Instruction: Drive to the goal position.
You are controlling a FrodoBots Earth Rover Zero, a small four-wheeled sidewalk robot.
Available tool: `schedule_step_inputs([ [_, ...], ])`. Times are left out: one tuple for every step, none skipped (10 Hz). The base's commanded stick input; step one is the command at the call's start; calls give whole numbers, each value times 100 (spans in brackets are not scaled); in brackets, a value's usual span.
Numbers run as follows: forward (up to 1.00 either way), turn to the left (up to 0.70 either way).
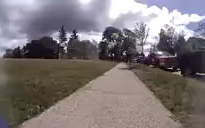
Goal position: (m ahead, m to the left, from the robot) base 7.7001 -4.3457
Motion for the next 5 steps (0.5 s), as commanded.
schedule_step_inputs([
  [70, 0],
  [70, 0],
  [70, 0],
  [70, 0],
  [70, 0],
])
